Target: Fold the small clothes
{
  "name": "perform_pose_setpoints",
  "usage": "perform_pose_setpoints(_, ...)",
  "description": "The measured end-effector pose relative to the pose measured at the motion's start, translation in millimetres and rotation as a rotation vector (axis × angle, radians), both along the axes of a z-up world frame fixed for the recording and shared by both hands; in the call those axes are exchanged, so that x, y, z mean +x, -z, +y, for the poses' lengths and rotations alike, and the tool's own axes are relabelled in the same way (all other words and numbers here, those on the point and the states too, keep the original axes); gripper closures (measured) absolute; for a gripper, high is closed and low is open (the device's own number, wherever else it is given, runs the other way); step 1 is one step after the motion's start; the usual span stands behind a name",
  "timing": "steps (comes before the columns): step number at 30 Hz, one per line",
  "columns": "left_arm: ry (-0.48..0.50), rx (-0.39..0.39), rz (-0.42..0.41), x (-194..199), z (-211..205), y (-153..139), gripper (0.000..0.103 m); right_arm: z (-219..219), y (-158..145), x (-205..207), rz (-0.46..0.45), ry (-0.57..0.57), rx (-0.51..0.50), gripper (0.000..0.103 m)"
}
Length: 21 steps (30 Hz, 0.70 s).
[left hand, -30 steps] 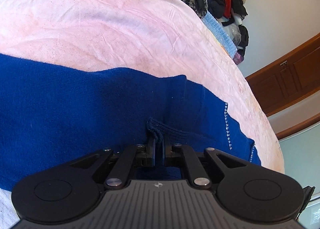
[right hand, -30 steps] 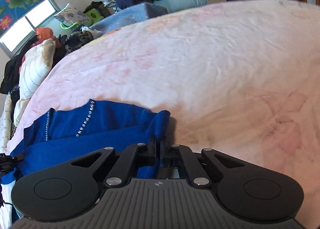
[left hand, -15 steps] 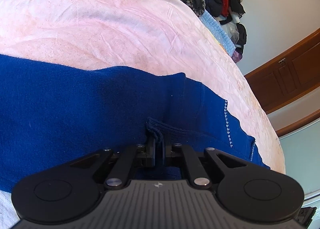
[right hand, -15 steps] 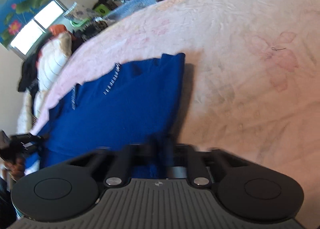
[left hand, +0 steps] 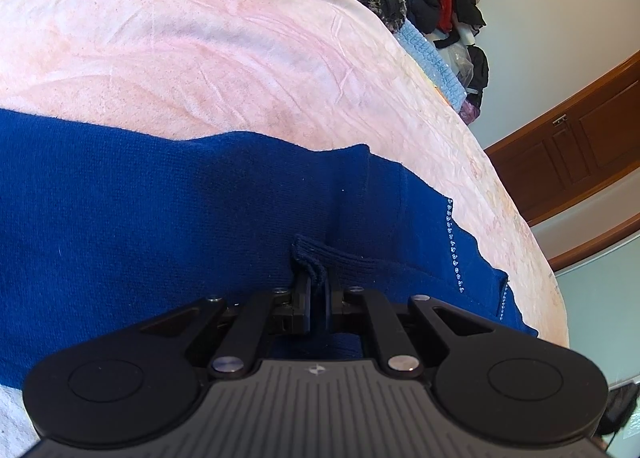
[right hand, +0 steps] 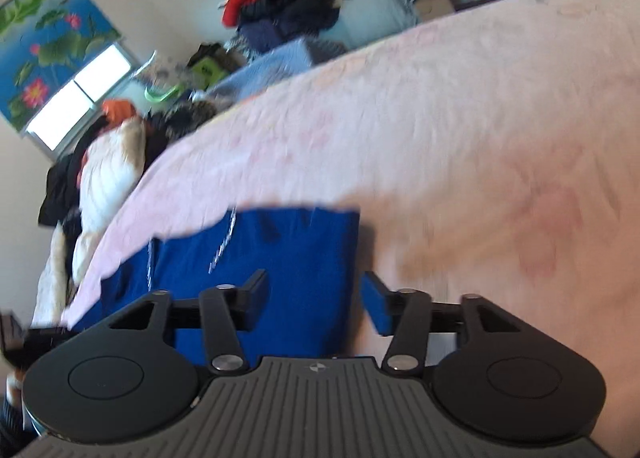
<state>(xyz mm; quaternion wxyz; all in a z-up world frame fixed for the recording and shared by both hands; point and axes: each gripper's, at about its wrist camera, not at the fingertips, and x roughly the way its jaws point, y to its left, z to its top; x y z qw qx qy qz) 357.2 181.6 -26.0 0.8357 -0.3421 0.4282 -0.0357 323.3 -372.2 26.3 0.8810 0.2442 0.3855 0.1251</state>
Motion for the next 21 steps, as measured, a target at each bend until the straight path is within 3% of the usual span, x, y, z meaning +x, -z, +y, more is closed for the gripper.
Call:
perform_pose_setpoints(3,0.000,-0.004,0.002,0,0,0,0.097,6,11,39,0.060,0.024,-0.004,0.049)
perform_pose_setpoints(5,0.003,-0.008,0.004,0,1,0,0.097,13,18,52,0.063,0.018,-0.002,0.095)
perform_pose_setpoints(8,0.010,-0.012,0.001,0,2,1,0.096,16,26,53,0.059,0.009,-0.117,0.102)
perform_pose_setpoints(10,0.010,-0.014,-0.004,-1,2,2,0.096,2,33,51,0.070,0.038,-0.019,0.098)
perform_pose_setpoints(11,0.012,-0.013,-0.007,-1,2,2,0.096,0,35,49,0.063,0.043,-0.022,0.096)
perform_pose_setpoints(13,0.022,-0.010,-0.019,-2,3,-2,0.096,9,31,46,0.048,0.049,-0.066,0.091)
perform_pose_setpoints(16,0.001,-0.027,-0.085,-17,15,-20,0.095,25,14,34,0.010,0.079,-0.152,0.068)
perform_pose_setpoints(18,-0.027,-0.049,-0.131,-30,28,-32,0.095,37,-5,13,-0.084,0.090,-0.217,0.066)
perform_pose_setpoints(21,-0.035,-0.017,-0.129,-34,37,-40,0.095,56,-23,-18,-0.157,-0.020,-0.205,0.066)
